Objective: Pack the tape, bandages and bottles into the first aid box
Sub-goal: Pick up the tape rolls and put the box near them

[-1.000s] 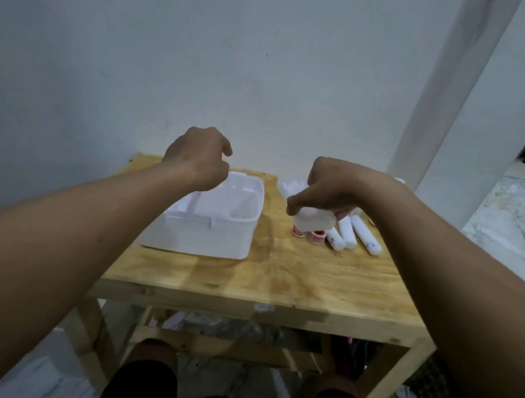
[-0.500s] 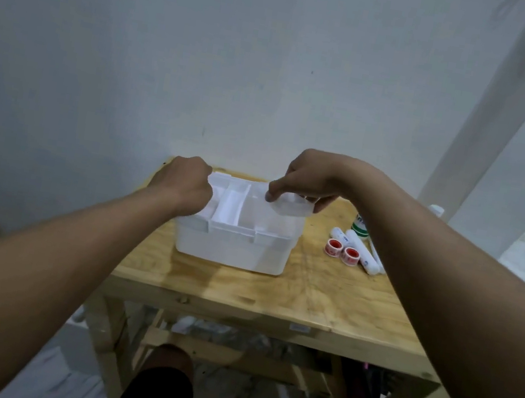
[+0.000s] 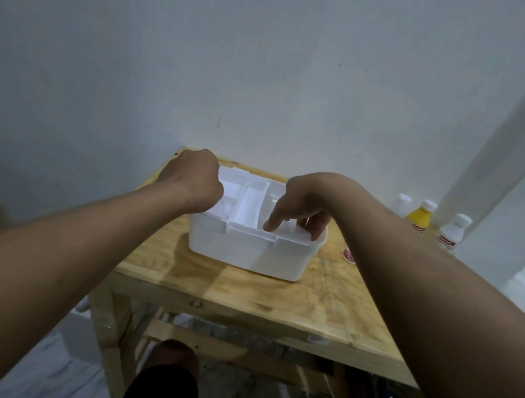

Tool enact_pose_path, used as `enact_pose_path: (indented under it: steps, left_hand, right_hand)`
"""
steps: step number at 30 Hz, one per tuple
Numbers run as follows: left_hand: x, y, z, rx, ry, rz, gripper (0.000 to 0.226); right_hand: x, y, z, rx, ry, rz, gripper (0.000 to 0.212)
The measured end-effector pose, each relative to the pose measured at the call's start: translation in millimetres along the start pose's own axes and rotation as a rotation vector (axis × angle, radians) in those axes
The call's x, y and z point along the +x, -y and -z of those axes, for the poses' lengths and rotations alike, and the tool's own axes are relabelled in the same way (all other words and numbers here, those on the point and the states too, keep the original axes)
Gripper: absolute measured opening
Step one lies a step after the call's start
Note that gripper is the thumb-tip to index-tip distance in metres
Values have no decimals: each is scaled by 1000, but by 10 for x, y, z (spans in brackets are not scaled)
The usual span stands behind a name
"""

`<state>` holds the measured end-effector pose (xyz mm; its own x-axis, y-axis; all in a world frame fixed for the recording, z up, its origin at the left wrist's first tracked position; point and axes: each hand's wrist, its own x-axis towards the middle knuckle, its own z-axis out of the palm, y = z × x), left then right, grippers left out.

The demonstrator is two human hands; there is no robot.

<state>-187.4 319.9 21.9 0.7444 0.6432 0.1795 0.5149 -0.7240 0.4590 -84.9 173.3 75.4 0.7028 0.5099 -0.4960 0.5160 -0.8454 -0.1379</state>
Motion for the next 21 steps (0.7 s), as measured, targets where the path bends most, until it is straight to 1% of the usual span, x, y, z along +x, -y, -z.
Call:
enact_pose_path:
  steps: [2,5,7,9,10,12,13,15,18,20,21]
  left_hand:
    - [3,4,-1,17,1,-10,31]
    - [14,13,-8,23,16,-19,40]
    - [24,27,-9,15,17,-25,37]
    - [34,33,-11,17,11,-33,28]
    - [35,31,-5,19,13,-36,28]
    - [41,41,0,15,27,-30,35]
    - [44,41,4,6,30,-27,33]
    - [40,44,22,-5,19,-16,14]
    - [25,42,60,-12,27,5,21]
    - [26,39,71,-5,35,-4,21]
    - [31,41,72,-4,34,-8,21]
  right_hand:
    - [51,9,-68,-52,-4,-3,52]
    - [74,15,-156,-146,-51,16,43]
    - [90,11,-195,-172,-73,33,39]
    - [135,-8,-210,-153,-102,52,34]
    - [162,-16,-217,-138,-116,62,29]
    - [213,-26,-241,-139,-130,72,21]
    - [237,-25,-257,-146,-139,76,15]
    - [278,-20,-292,-147,-163,94,8]
    - [344,-13,-330,-116,-187,131,11]
    - [382,-16,-347,-78,-190,144,17]
    - [396,-17,-356,-58,-185,143,15]
